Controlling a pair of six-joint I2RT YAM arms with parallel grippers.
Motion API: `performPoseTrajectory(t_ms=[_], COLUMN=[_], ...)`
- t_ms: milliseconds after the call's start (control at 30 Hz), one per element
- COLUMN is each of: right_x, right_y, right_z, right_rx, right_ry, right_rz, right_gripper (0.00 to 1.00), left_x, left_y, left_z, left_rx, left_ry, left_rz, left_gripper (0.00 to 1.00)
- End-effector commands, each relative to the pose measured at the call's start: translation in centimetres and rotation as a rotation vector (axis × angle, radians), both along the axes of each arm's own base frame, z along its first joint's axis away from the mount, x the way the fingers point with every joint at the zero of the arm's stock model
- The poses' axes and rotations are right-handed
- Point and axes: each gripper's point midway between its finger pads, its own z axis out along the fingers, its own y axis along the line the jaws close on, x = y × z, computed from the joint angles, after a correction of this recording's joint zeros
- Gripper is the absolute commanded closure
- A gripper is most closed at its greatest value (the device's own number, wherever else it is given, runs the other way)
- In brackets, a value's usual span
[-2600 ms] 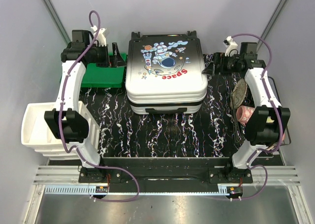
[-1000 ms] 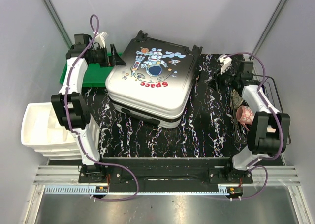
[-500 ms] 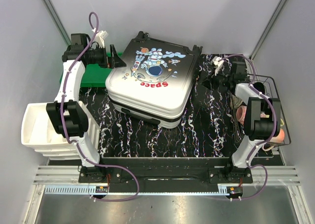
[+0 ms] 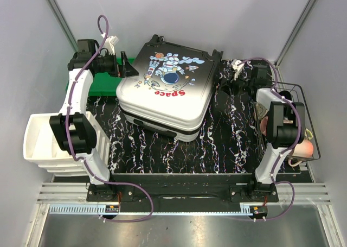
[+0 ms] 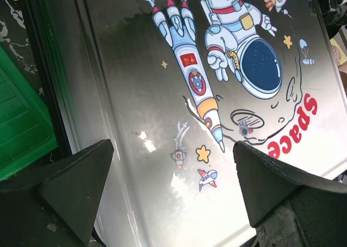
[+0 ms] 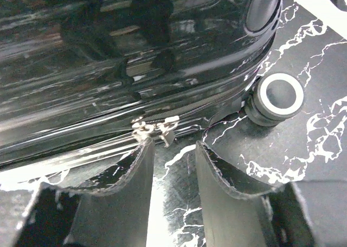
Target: Open, take out, and arrange the luggage
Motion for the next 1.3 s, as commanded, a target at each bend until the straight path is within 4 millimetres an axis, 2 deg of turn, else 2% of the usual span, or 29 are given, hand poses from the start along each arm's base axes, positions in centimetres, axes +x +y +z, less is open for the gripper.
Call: performPoseTrajectory(t_ms=[0, 100, 233, 300, 333, 367, 433, 467, 500, 567, 667, 733, 833, 900, 933, 967, 1000, 1033, 1067, 1167, 1267], right_x=[2.4, 2.5, 2.3, 2.6, 2.2, 2.6, 3.0, 3.7, 4.2, 6.1, 8.6, 9.9, 11.7, 11.8, 12.6, 12.3, 12.4, 12.6, 12.5, 12.9, 13.1], right_y=[0.3, 0.7, 1.2, 0.8, 0.8, 0.5, -0.4, -0.8, -1.4, -2.4, -3.1, -2.9, -2.8, -1.9, -2.5, -1.9, -2.2, -0.9, -0.4, 0.1, 1.4], right_z=[1.6, 1.5, 2.4, 4.2, 5.3, 7.4, 9.7, 11.8, 12.7, 15.1, 16.9, 16.9, 14.8, 14.1, 12.2, 12.5, 12.2, 11.1, 11.7, 11.4, 11.4], right_rx=[-0.018, -0.007, 0.033, 0.071, 0.138, 0.172, 0.247, 0.268, 0.294, 0.393, 0.551, 0.652, 0.704, 0.670, 0.620, 0.586, 0.575, 0.563, 0.567, 0.565, 0.561], right_ry=[-0.093, -0.086, -0.071, -0.058, 0.002, -0.015, 0.037, 0.026, 0.041, 0.107, 0.223, 0.333, 0.489, 0.561, 0.564, 0.588, 0.597, 0.627, 0.634, 0.637, 0.636], right_rz=[0.018, 0.045, 0.066, 0.035, 0.020, 0.006, -0.066, -0.099, -0.141, -0.266, -0.403, -0.488, -0.602, -0.679, -0.784, -0.818, -0.851, -0.861, -0.857, -0.874, -0.852], right_gripper=[0.54, 0.52, 0.42, 0.39, 0.39, 0.38, 0.34, 0.32, 0.26, 0.25, 0.24, 0.24, 0.18, 0.18, 0.17, 0.16, 0.14, 0.11, 0.08, 0.02, 0.01], left_x=[-1.2, -1.1, -0.2, -0.4, -0.5, -0.7, -1.1, -1.2, -1.4, -1.6, -1.8, -1.7, -1.7, -1.8, -1.8, -1.8, -1.9, -1.9, -1.9, -1.9, -2.0], left_y=[-0.4, -0.1, 0.7, 0.8, 0.8, 0.8, 0.8, 0.8, 0.8, 0.8, 0.7, 0.7, 0.8, 0.7, 0.7, 0.5, 0.6, 0.5, 0.5, 0.5, 0.6], left_z=[0.7, 0.5, -0.4, -0.4, -0.4, -0.5, -0.3, -0.2, 0.0, 0.1, 0.3, 0.4, 0.8, 0.9, 1.0, 1.1, 1.1, 1.2, 1.2, 1.0, 0.7], left_rx=[0.009, 0.016, 0.051, 0.049, 0.051, 0.053, 0.059, 0.062, 0.063, 0.059, 0.052, 0.048, 0.041, 0.035, 0.033, 0.015, 0.010, 0.005, -0.003, -0.002, 0.002], left_ry=[-0.023, -0.016, 0.006, 0.015, 0.013, 0.011, 0.004, -0.001, -0.005, -0.004, 0.000, 0.000, -0.008, -0.012, -0.016, -0.003, -0.008, -0.012, -0.013, -0.014, -0.013], left_rz=[-0.015, -0.003, 0.054, 0.061, 0.063, 0.059, 0.059, 0.057, 0.058, 0.059, 0.064, 0.071, 0.087, 0.095, 0.095, 0.105, 0.109, 0.111, 0.115, 0.122, 0.124], left_gripper=[0.01, 0.01, 0.01, 0.01, 0.01, 0.01, 0.01, 0.01, 0.01, 0.01, 0.01, 0.01, 0.01, 0.01, 0.01, 0.01, 0.01, 0.01, 0.01, 0.01, 0.01])
